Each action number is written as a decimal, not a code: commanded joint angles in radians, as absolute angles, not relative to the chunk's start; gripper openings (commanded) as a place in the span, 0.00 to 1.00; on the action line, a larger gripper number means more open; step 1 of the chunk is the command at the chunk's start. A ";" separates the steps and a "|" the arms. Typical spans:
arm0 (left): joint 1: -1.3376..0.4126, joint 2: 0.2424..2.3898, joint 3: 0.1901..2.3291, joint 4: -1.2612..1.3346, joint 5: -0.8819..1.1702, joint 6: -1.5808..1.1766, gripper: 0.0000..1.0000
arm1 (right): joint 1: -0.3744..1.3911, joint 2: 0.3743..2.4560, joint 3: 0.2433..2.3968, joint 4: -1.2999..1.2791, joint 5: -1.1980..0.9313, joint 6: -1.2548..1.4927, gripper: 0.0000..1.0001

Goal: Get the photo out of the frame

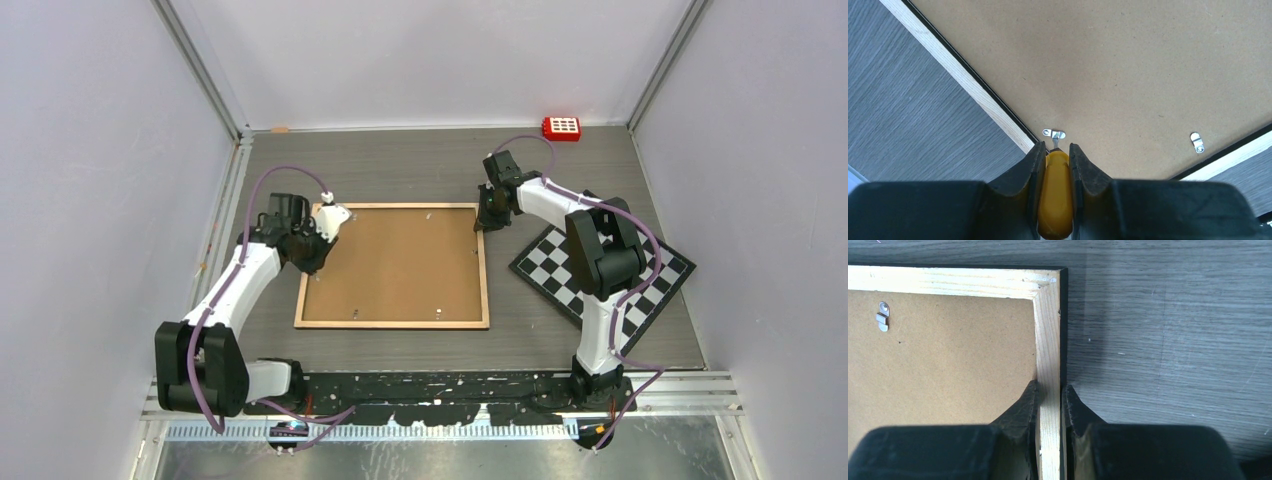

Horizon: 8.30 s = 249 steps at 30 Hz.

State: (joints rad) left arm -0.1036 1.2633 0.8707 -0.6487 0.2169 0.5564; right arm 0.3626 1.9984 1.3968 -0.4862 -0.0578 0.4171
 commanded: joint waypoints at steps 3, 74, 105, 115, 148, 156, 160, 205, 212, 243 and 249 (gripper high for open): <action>-0.109 1.260 0.853 -0.599 0.239 0.503 0.00 | 0.364 2.021 1.372 -0.571 -0.038 0.434 0.01; -0.236 1.198 1.045 -0.252 0.978 -0.703 0.00 | 0.766 1.537 1.355 -0.377 -0.550 -0.048 0.74; -0.280 1.198 1.120 -0.562 1.115 -0.425 0.58 | 0.808 1.464 1.348 -0.492 -0.646 -0.258 0.00; -0.294 1.201 1.088 -0.478 1.122 -0.497 0.36 | 0.832 1.460 1.348 -0.519 -0.640 -0.289 0.01; -0.493 1.478 1.246 -0.449 0.558 0.167 0.00 | 0.272 1.533 1.114 -0.567 -0.511 0.200 0.57; -0.577 1.585 1.251 -0.310 0.450 0.207 0.00 | 0.271 1.692 1.125 -0.494 -0.452 0.246 0.47; -0.593 1.616 1.247 -0.265 0.479 0.221 0.00 | 0.271 1.749 1.145 -0.422 -0.440 0.281 0.46; -0.746 1.913 1.401 -0.199 0.394 0.367 0.00 | 0.260 1.977 1.213 -0.319 -0.506 0.467 0.18; -0.746 1.914 1.420 -0.189 0.362 0.334 0.00 | 0.261 1.976 1.209 -0.322 -0.506 0.465 0.13; -0.798 1.914 1.434 -0.412 0.341 0.488 0.00 | 0.260 1.971 1.203 -0.322 -0.496 0.462 0.06; -0.799 1.898 1.433 -0.465 0.327 0.516 0.00 | 0.260 1.973 1.201 -0.322 -0.491 0.460 0.06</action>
